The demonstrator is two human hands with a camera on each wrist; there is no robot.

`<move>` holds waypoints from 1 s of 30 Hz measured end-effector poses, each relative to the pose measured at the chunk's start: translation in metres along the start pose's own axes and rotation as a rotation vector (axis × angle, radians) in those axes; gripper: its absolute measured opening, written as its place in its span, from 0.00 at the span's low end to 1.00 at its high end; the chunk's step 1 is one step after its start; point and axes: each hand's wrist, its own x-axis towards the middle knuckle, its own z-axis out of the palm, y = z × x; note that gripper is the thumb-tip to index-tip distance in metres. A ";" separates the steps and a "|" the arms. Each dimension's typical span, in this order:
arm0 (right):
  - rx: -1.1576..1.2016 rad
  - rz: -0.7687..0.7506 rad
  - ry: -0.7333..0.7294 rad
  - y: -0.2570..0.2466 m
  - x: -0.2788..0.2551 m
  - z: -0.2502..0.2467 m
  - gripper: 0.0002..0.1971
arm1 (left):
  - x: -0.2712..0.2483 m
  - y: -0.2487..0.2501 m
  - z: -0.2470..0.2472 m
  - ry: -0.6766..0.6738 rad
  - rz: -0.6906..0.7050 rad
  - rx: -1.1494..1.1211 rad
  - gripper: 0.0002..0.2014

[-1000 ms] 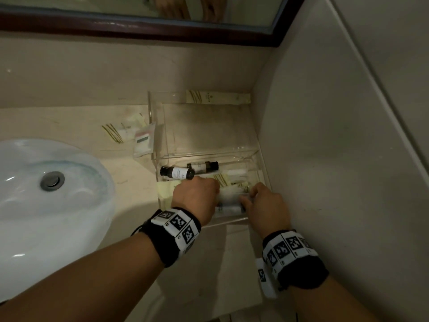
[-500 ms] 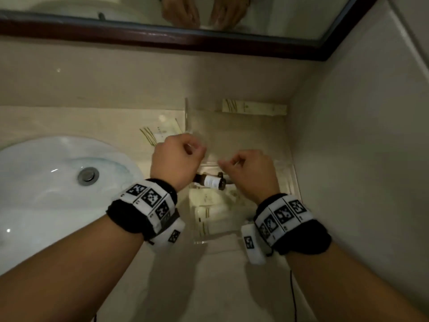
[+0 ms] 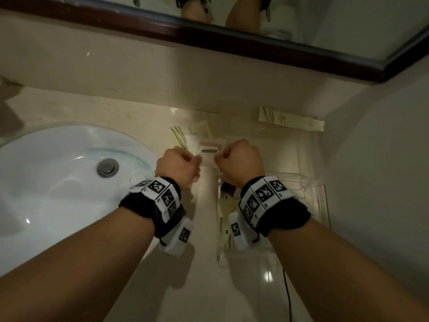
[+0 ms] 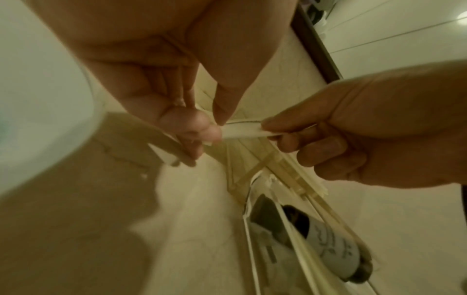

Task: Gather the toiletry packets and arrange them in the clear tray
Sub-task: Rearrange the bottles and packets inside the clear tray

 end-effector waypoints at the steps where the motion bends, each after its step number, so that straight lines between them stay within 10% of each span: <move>1: 0.021 -0.014 -0.003 -0.002 -0.001 -0.001 0.14 | 0.001 0.000 0.000 -0.023 -0.010 -0.045 0.09; 9: 0.166 -0.138 -0.094 0.013 -0.028 -0.040 0.09 | 0.000 0.011 -0.004 -0.134 0.101 -0.342 0.04; 19: 0.305 0.015 0.069 0.078 -0.070 -0.073 0.16 | -0.049 0.030 0.015 -0.321 0.412 0.065 0.08; 30: 0.230 0.318 0.212 0.159 -0.101 -0.074 0.10 | -0.104 0.039 0.106 -0.309 0.352 0.430 0.09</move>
